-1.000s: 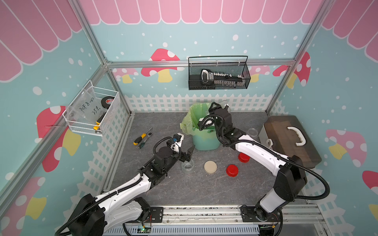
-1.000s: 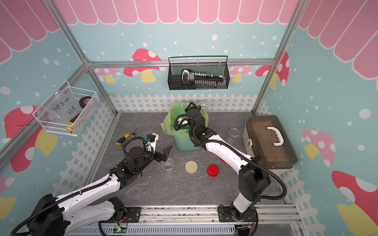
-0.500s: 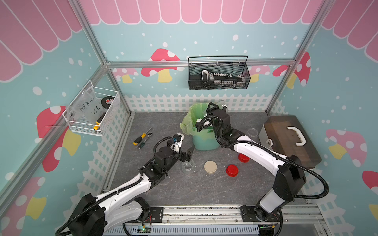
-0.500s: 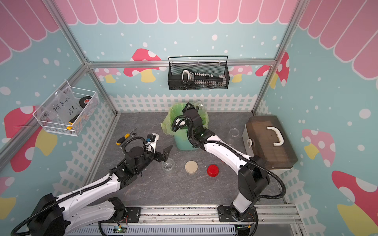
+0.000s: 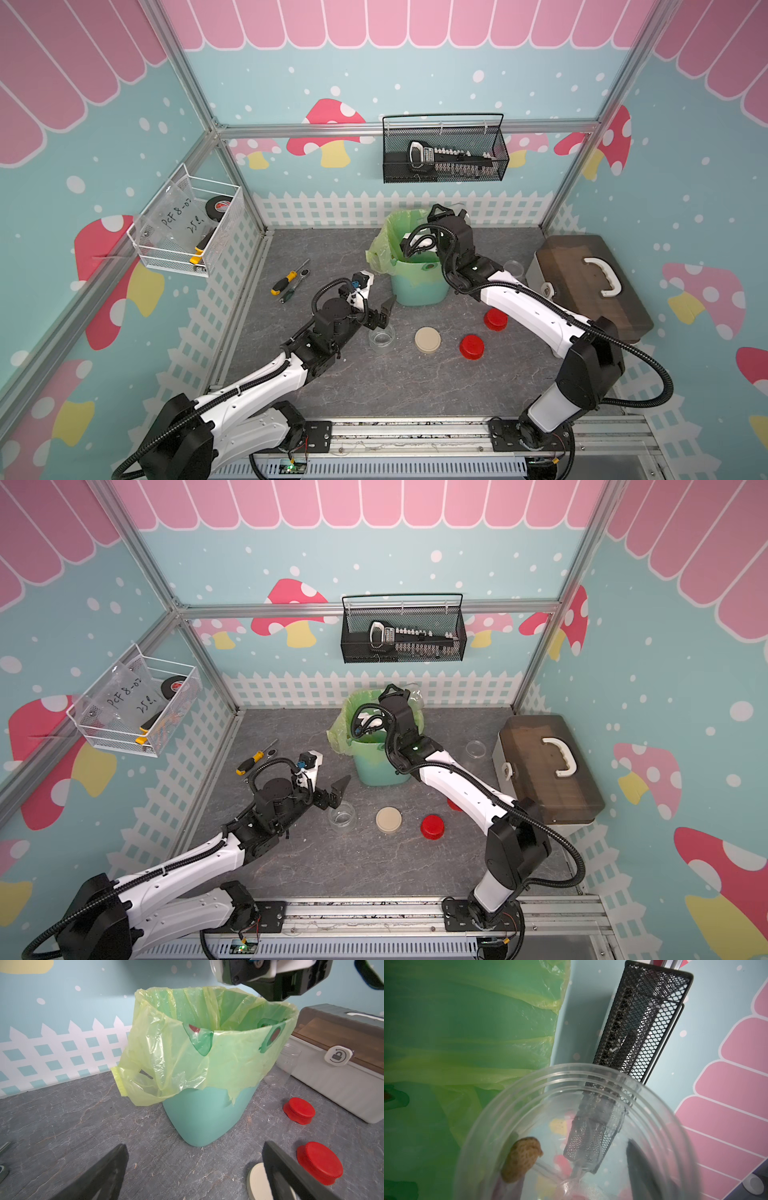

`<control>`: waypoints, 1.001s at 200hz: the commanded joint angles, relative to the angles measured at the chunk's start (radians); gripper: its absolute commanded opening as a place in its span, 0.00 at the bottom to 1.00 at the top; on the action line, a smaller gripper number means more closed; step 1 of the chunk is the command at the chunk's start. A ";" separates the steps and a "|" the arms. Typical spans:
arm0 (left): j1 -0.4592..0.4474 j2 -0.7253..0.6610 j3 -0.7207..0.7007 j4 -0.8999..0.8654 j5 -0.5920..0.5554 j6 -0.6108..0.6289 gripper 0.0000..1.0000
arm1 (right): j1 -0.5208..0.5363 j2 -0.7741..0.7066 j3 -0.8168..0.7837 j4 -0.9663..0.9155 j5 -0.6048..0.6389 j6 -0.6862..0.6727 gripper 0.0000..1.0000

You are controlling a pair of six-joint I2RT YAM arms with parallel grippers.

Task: Empty moldy peanuts from jars
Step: Pour the moldy peanuts from the jar into the trash bin.

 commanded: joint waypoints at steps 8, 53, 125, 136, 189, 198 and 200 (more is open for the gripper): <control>0.000 -0.005 0.016 0.003 -0.004 0.016 0.99 | 0.000 -0.028 0.036 -0.033 0.004 0.031 0.33; -0.002 -0.002 0.018 0.000 -0.004 0.017 0.99 | -0.009 -0.044 0.123 -0.216 -0.065 0.221 0.34; -0.002 -0.004 0.017 0.003 -0.004 0.019 0.99 | -0.011 -0.091 0.176 -0.306 -0.163 0.405 0.34; -0.002 -0.006 0.015 0.002 -0.005 0.020 0.99 | -0.010 -0.094 0.174 -0.321 -0.164 0.390 0.34; -0.002 -0.005 0.017 0.001 -0.004 0.019 0.99 | 0.013 -0.047 0.139 -0.256 0.103 0.128 0.32; -0.002 -0.005 0.017 0.002 -0.005 0.019 0.99 | 0.023 -0.050 0.125 -0.220 0.133 0.080 0.32; -0.002 -0.002 0.017 0.002 -0.005 0.019 0.99 | 0.026 -0.051 0.122 -0.214 0.137 0.068 0.32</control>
